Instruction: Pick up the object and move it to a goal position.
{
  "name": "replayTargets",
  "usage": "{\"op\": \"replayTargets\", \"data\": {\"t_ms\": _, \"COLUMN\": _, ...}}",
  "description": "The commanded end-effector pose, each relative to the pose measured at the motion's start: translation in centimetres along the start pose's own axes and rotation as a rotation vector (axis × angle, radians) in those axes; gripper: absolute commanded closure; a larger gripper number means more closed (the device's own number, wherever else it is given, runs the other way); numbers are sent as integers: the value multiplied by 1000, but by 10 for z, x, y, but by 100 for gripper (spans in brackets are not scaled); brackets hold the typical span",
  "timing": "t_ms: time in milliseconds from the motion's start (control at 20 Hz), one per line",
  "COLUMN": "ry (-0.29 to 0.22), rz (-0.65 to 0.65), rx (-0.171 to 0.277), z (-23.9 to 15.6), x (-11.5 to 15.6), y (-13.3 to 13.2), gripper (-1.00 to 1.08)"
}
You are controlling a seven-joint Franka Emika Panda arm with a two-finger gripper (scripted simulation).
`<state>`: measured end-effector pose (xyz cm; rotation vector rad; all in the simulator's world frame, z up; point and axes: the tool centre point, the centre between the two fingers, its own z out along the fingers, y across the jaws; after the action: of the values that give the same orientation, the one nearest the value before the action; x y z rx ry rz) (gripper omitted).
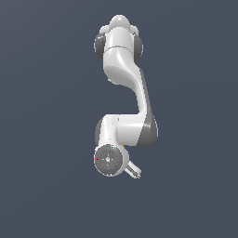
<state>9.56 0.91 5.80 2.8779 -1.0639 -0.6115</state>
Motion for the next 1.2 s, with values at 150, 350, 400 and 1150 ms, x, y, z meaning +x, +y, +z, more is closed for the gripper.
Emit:
{"op": "replayTargets", "data": {"t_ms": 150, "ry": 2, "rz": 3, "rx": 3, "z": -5, "x": -1, "y": 2, "gripper": 108}}
{"op": "replayTargets", "data": {"t_ms": 350, "ry": 7, "rz": 8, "rx": 9, "z": -15, "x": -5, "y": 5, "gripper": 108}}
{"op": "replayTargets", "data": {"t_ms": 400, "ry": 8, "rz": 10, "rx": 11, "z": -18, "x": -6, "y": 6, "gripper": 108}}
{"op": "replayTargets", "data": {"t_ms": 1150, "ry": 60, "rz": 73, "rx": 79, "z": -131, "x": -50, "y": 47, "gripper": 108}}
